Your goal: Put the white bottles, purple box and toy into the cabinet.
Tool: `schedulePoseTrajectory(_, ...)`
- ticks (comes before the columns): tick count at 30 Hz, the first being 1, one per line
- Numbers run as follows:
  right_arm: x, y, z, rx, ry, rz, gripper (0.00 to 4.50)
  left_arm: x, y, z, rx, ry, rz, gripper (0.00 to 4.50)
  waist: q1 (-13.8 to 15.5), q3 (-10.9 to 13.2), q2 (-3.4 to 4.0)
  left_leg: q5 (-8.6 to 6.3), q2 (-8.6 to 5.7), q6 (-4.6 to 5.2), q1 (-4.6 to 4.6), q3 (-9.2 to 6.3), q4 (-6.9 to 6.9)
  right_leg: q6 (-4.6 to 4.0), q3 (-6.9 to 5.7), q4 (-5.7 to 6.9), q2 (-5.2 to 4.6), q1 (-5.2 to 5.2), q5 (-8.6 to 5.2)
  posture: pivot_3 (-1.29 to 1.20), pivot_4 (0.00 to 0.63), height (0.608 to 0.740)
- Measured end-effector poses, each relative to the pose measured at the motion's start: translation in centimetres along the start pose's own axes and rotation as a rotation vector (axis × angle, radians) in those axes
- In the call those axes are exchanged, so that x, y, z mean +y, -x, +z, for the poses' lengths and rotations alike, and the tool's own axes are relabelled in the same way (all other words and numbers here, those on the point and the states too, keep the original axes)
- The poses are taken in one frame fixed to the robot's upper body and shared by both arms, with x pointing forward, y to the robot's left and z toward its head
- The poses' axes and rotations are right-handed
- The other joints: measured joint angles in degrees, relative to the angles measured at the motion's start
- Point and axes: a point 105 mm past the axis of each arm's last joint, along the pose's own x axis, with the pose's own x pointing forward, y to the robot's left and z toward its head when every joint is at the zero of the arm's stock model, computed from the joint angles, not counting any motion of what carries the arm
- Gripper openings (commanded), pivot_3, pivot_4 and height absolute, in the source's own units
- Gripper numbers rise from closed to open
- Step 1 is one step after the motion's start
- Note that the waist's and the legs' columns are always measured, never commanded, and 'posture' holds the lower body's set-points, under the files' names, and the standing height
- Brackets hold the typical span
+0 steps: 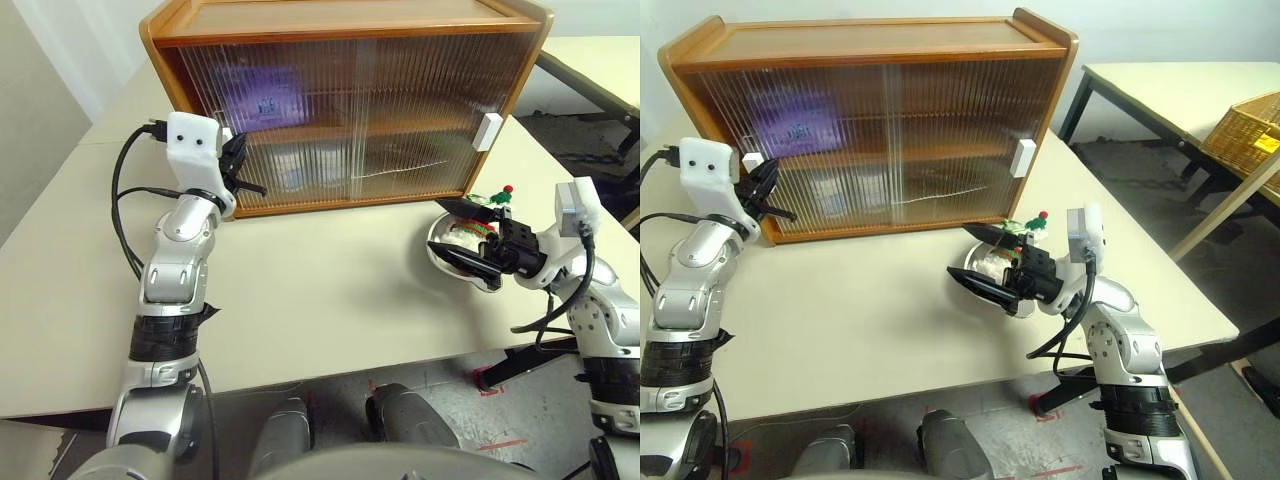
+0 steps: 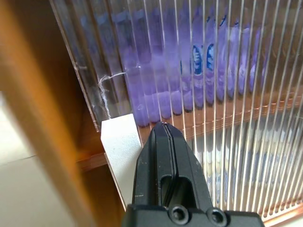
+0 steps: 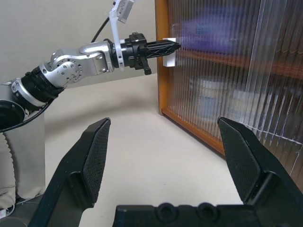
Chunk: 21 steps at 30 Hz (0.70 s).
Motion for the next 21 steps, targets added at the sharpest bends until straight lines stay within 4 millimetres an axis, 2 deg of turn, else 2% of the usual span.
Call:
schedulePoseTrajectory(13, -0.1, -0.2, -0.3, 0.015, -0.018, 0.008, 4.50, 0.6, 0.8, -0.1, -0.003, -0.017, 0.004, 0.03, 0.3, 0.0, 0.00, -0.08, 0.20, -0.13, 0.09, 0.08, -0.03, -0.13, 0.00, 0.00, 0.13, -0.02, -0.01, -0.09, 0.043, 0.740)
schedulePoseTrajectory(19, -0.6, 0.0, -0.6, 0.019, -0.044, -0.017, 4.50, 0.0, 1.5, -0.7, -0.022, 0.038, -0.083, 0.03, 1.5, 0.0, 0.00, -0.10, 0.29, -0.17, 0.04, 0.01, -0.03, -0.33, 0.06, 0.00, 0.10, -0.08, 0.06, -0.09, 0.042, 0.740)
schedulePoseTrajectory(20, -0.7, 0.1, -0.6, 0.018, -0.045, -0.021, 4.50, -0.3, 1.7, -0.8, -0.025, 0.050, -0.108, 0.42, 2.0, 0.0, -0.02, -0.11, 0.31, -0.18, 0.00, -0.06, -0.03, -0.53, 0.05, 0.00, 0.09, -0.12, 0.15, -0.09, 0.043, 0.740)
schedulePoseTrajectory(21, -0.7, 0.1, -0.6, 0.018, -0.046, -0.026, 4.50, -0.6, 1.9, -0.8, -0.034, 0.061, -0.141, 0.60, 2.4, 0.0, -0.03, -0.11, 0.34, -0.18, -0.01, -0.15, -0.03, -0.65, 0.05, 0.00, 0.06, -0.14, 0.20, -0.09, 0.043, 0.740)
